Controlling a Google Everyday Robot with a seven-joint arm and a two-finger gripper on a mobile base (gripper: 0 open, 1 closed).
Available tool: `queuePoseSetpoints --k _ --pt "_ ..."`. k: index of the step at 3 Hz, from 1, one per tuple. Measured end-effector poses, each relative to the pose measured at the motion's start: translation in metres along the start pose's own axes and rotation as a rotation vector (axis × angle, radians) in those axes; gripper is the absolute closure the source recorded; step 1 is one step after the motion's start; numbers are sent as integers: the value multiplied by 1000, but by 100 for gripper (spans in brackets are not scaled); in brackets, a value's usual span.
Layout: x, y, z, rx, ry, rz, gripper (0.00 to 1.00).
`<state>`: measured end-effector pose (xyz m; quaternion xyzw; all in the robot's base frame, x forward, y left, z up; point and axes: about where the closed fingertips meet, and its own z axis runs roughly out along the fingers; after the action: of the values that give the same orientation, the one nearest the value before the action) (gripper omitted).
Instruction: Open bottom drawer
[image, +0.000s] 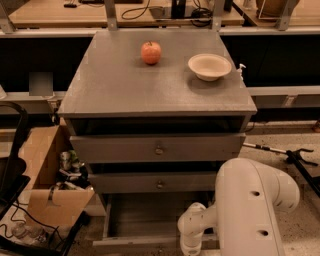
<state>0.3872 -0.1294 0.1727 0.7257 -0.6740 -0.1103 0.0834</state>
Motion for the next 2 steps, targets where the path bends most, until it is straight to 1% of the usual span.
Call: queuePoseSetpoints --k 1,2 --pt "0 0 0 0 0 0 88" --pt "0 0 0 0 0 0 65"
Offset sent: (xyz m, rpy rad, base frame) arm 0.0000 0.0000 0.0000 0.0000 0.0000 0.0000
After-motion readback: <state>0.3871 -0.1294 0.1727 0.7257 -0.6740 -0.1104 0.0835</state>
